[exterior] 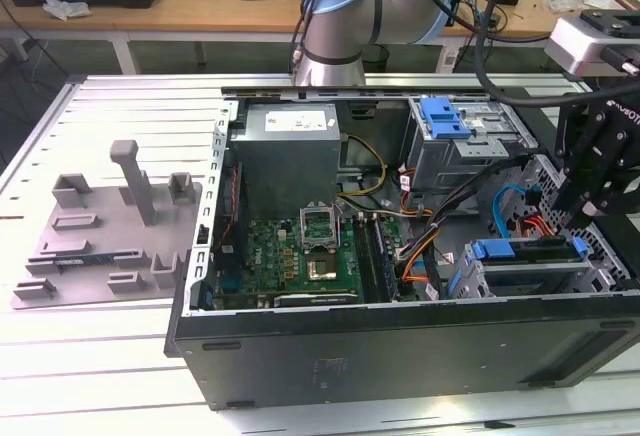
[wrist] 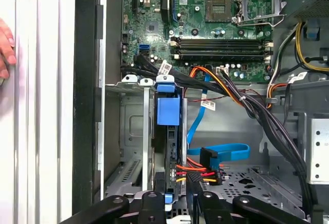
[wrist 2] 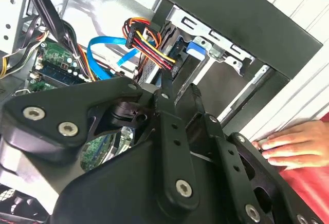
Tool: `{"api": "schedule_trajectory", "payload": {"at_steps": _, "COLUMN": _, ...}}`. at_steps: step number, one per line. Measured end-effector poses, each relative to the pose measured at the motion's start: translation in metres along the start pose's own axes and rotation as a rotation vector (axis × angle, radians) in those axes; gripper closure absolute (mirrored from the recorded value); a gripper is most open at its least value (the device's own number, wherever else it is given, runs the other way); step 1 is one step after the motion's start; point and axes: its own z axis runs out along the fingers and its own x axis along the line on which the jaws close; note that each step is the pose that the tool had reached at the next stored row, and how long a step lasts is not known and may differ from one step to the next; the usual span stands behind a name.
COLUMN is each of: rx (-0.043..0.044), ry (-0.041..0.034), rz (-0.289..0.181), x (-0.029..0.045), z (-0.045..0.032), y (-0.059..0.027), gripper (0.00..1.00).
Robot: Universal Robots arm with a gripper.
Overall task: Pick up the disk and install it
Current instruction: 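Insert the first disk wire, then insert the second disk wire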
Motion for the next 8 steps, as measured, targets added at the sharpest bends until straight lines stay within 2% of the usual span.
{"api": "schedule_trajectory", "payload": {"at_steps": 8, "rx": 0.0, "ry": 0.0005, "rz": 0.0, "x": 0.0, "z": 0.0, "y": 0.0, "gripper": 0.69}}
